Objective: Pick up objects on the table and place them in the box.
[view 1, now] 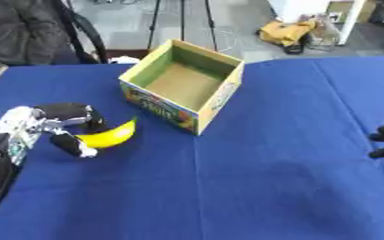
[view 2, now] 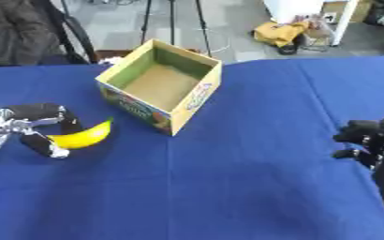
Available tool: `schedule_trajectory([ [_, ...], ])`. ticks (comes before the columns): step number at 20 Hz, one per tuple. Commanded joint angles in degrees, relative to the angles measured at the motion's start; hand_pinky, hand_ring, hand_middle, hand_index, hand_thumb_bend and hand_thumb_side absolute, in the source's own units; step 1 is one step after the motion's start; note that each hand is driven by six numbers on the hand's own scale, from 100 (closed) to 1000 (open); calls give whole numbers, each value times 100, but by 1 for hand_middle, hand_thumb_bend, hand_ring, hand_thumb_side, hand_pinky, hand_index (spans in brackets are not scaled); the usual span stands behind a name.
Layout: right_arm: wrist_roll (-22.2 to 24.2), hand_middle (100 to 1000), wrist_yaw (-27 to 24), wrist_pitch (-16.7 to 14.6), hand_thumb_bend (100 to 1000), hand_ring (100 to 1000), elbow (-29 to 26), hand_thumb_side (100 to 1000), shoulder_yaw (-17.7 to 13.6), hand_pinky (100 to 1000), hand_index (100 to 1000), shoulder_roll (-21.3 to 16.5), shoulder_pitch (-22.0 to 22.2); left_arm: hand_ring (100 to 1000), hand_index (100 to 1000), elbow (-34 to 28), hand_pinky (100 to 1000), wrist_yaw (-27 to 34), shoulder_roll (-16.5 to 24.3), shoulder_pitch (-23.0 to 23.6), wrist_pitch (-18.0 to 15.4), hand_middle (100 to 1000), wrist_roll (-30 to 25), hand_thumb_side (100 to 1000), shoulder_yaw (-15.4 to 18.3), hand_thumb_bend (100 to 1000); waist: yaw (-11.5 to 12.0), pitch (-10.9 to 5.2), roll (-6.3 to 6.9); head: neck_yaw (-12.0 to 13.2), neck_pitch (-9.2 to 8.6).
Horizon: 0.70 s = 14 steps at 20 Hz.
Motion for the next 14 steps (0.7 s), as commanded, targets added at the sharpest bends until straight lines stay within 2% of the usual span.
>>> schedule_trajectory([
  [1,16,656,28,-11,100,721,-45,860,-18,576,736,-66,-66,539,759,-64,664,23,103,-95,-16,503,-27,549,9,468,3,-82,-1,0,15],
  [14,27,656,31,-11,100,721,-42,861,-16,577,737,-70,-70,500,743,-77,646,23,113,-111,-33,451,-24,430,11,421,10,-83,-3,-3,17],
])
